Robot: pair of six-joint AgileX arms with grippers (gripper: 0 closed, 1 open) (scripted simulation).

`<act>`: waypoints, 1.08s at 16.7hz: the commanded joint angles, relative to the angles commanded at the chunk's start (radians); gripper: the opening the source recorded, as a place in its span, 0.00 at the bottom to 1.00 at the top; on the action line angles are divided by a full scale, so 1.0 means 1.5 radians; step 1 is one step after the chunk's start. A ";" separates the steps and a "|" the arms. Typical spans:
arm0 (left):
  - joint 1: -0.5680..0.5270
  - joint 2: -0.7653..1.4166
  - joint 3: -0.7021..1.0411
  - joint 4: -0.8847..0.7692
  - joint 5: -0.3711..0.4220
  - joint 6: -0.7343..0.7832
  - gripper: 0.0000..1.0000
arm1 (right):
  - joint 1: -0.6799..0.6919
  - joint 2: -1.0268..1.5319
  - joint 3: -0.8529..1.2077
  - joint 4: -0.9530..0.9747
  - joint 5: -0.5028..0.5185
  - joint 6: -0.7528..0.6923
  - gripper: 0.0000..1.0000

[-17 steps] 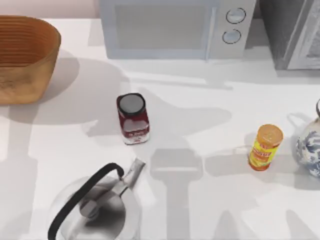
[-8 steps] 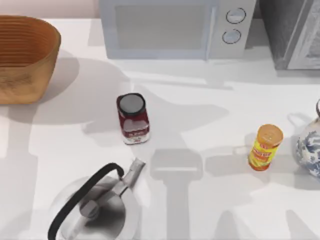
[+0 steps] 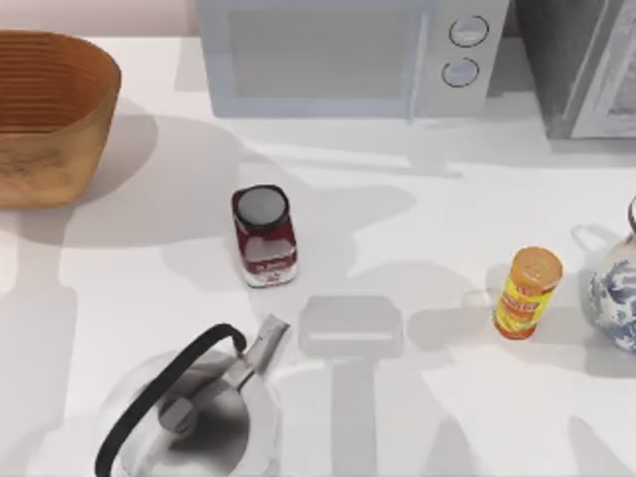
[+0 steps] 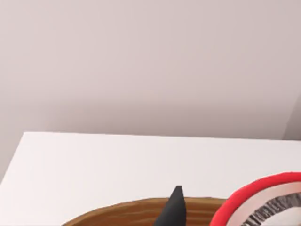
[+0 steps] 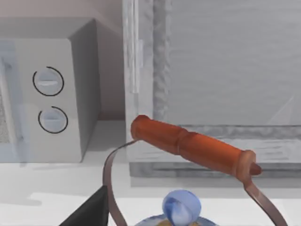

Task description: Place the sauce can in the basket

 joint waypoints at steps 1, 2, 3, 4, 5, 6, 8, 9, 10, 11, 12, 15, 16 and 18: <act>0.000 0.008 0.001 0.007 0.000 0.000 0.00 | 0.000 0.000 0.000 0.000 0.000 0.000 1.00; 0.000 0.016 0.002 0.013 0.000 -0.001 0.00 | 0.000 0.000 0.000 0.000 0.000 0.000 1.00; 0.000 0.023 0.003 0.020 0.000 -0.001 0.00 | 0.000 0.000 0.000 0.000 0.000 0.000 1.00; 0.000 0.032 0.005 0.027 0.001 -0.001 0.00 | 0.000 0.000 0.000 0.000 0.000 0.000 1.00; 0.000 0.040 0.006 0.035 0.001 -0.001 0.00 | 0.000 0.000 0.000 0.000 0.000 0.000 1.00; 0.000 0.046 0.006 0.041 0.001 -0.001 0.00 | 0.000 0.000 0.000 0.000 0.000 0.000 1.00; 0.000 0.048 0.006 0.042 0.001 -0.001 0.00 | 0.000 0.000 0.000 0.000 0.000 0.000 1.00; 0.000 0.048 0.006 0.042 0.001 -0.001 0.00 | 0.000 0.000 0.000 0.000 0.000 0.000 1.00; 0.000 0.048 0.006 0.042 0.001 -0.001 0.00 | 0.000 0.000 0.000 0.000 0.000 0.000 1.00; 0.000 0.048 0.006 0.042 0.001 -0.001 0.08 | 0.000 0.000 0.000 0.000 0.000 0.000 1.00; 0.000 0.048 0.006 0.042 0.001 -0.001 0.15 | 0.000 0.000 0.000 0.000 0.000 0.000 1.00; 0.000 0.048 0.006 0.042 0.001 -0.001 0.38 | 0.000 0.000 0.000 0.000 0.000 0.000 1.00; 0.000 0.048 0.006 0.042 0.001 -0.001 0.45 | 0.000 0.000 0.000 0.000 0.000 0.000 1.00; 0.000 0.048 0.006 0.042 0.001 -0.001 0.60 | 0.000 0.000 0.000 0.000 0.000 0.000 1.00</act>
